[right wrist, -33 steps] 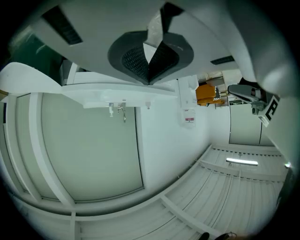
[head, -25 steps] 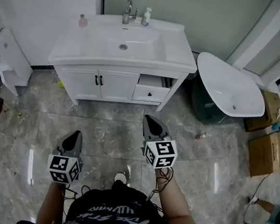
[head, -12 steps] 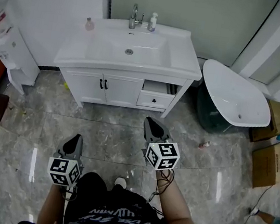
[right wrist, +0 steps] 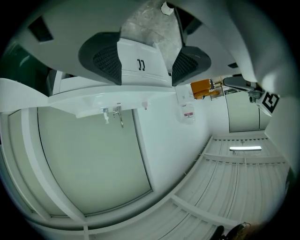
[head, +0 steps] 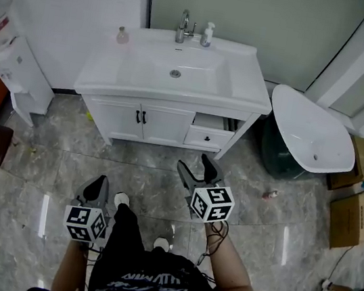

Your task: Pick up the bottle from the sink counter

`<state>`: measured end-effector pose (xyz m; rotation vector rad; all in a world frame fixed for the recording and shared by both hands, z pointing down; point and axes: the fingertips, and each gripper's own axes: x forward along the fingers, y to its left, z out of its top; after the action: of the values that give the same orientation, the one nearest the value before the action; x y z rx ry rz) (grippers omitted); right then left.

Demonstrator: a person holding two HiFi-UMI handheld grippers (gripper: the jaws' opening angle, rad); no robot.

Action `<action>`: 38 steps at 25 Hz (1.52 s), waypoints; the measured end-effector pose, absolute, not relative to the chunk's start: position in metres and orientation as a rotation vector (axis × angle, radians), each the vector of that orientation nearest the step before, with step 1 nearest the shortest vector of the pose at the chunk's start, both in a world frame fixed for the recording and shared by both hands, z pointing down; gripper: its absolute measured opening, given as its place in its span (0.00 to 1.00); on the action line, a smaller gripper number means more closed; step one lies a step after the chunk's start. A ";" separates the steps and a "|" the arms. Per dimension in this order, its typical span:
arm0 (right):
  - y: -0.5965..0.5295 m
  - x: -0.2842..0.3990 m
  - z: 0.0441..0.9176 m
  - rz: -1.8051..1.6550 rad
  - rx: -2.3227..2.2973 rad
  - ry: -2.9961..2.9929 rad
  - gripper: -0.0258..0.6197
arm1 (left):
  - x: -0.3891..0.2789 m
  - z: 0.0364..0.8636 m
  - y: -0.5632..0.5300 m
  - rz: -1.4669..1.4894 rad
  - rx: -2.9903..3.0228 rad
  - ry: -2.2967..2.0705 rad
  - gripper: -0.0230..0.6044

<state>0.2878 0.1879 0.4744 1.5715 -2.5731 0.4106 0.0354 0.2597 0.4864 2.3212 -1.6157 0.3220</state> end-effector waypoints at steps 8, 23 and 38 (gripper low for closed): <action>0.097 0.252 0.479 0.401 1.615 -2.501 0.56 | -0.007 0.497 0.162 0.282 2.331 -1.558 0.07; -0.078 0.123 0.450 0.340 1.680 -2.448 0.56 | -0.145 0.487 -0.018 0.217 2.345 -1.482 0.07; -0.176 0.064 0.464 0.362 1.598 -2.463 0.56 | -0.206 0.500 -0.089 0.216 2.276 -1.570 0.07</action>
<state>0.0636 -0.1764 0.4643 1.5984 -2.4634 0.3618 -0.2065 -0.0892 0.4998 2.2764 -1.5697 0.2156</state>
